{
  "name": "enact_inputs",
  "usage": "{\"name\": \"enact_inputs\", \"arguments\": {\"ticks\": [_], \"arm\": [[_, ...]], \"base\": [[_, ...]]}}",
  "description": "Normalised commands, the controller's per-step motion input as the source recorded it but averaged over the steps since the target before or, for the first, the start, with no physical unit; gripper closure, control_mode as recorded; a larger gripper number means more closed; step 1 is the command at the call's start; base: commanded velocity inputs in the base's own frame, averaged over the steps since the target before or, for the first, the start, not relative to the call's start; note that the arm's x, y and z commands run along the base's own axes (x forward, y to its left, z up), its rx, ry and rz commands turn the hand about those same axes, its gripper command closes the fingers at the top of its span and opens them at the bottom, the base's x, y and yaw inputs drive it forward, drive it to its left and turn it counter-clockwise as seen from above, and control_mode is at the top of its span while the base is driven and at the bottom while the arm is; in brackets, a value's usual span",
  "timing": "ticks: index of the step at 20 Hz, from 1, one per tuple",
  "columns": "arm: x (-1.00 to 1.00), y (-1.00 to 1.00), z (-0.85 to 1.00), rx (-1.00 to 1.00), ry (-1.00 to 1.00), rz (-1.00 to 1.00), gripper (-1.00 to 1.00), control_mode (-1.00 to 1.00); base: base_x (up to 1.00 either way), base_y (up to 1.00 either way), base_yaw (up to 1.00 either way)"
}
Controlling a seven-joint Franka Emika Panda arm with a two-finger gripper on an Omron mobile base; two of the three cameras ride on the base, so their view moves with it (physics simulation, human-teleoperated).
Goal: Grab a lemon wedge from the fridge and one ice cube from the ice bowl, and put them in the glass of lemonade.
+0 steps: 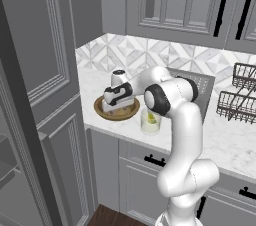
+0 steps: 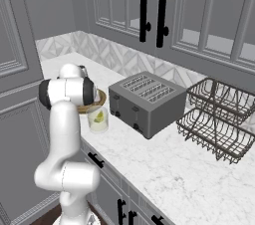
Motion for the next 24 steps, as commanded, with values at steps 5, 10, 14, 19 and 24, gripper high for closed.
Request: {"name": "enact_inputs", "arguments": {"ticks": [5,10,14,19,24], "arm": [[0.01,0.00,-0.16,0.00,0.00,0.00,-1.00,-1.00],[0.00,0.00,-0.01,0.00,0.00,0.00,-1.00,-1.00],[0.00,0.00,0.00,0.00,0.00,0.00,1.00,-1.00],[0.00,0.00,0.00,0.00,0.00,0.00,1.00,-1.00],[0.00,0.00,0.00,0.00,0.00,0.00,1.00,-1.00]], "base": [[0.00,0.00,0.00],[0.00,0.00,0.00],[0.00,0.00,0.00],[0.00,0.00,0.00],[0.00,0.00,0.00]]}}
